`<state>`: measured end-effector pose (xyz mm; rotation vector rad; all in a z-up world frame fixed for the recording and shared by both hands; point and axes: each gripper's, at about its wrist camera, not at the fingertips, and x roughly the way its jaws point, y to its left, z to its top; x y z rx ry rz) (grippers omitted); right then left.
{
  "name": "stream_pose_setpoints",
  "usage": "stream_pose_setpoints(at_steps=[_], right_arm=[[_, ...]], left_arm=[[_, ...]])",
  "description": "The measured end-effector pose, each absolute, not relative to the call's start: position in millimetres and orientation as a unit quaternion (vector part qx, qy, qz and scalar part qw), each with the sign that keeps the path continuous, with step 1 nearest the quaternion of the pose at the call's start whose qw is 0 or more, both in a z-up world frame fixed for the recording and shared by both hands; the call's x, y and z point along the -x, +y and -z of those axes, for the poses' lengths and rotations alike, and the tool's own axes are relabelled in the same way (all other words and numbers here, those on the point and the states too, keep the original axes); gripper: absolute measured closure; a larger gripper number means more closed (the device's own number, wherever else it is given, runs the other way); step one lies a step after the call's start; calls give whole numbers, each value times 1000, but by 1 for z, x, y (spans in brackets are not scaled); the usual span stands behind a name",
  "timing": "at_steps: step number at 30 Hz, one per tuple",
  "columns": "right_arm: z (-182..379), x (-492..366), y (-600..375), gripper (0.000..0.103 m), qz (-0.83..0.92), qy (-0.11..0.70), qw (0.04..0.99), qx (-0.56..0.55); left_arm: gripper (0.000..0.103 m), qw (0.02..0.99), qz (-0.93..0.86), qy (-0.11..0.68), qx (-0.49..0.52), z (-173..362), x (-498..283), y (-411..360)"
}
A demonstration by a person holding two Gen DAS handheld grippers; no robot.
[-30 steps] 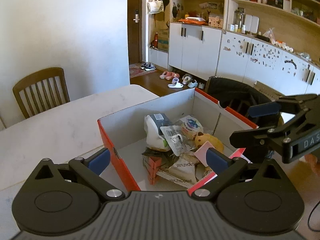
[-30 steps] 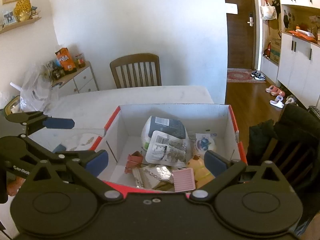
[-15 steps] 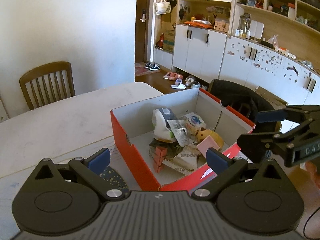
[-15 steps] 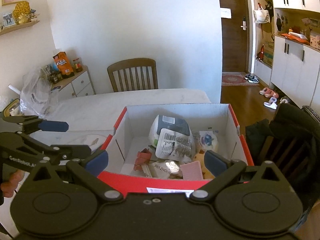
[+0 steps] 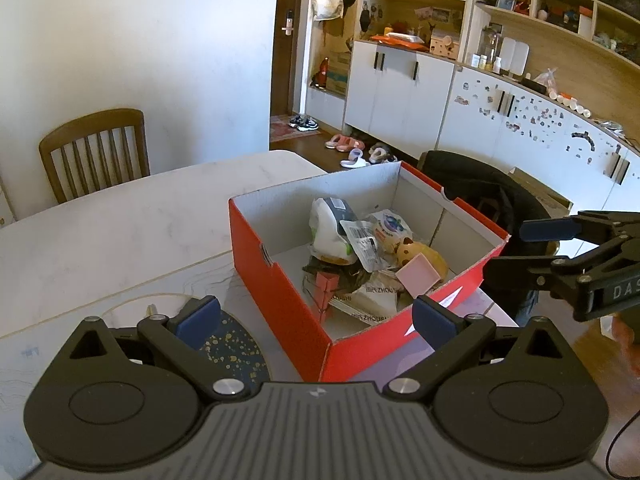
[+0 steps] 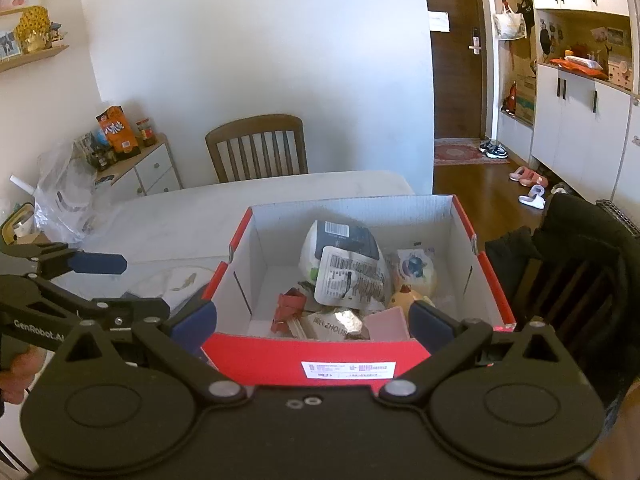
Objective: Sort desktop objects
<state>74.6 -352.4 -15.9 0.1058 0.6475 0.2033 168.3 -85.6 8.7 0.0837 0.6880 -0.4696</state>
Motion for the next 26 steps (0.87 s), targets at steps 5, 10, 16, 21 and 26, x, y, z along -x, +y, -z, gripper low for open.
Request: stream_pose_setpoints(at_steps=[5, 10, 16, 21, 26], right_arm=[[18, -71, -347, 1, -98, 317, 942, -52], [19, -68, -340, 1, -101, 317, 942, -52], [19, -68, -337, 1, -100, 318, 941, -54], [20, -67, -335, 1, -98, 321, 940, -60], [21, -67, -334, 1, -95, 324, 939, -64]], left_arm=[[1, 911, 235, 337, -41, -8, -166, -84], [1, 910, 238, 335, -49, -7, -164, -84], [1, 908, 247, 333, -51, -5, -163, -82], [1, 910, 252, 325, -55, -5, -161, -81], [1, 909, 255, 328, -42, -6, -163, -76]])
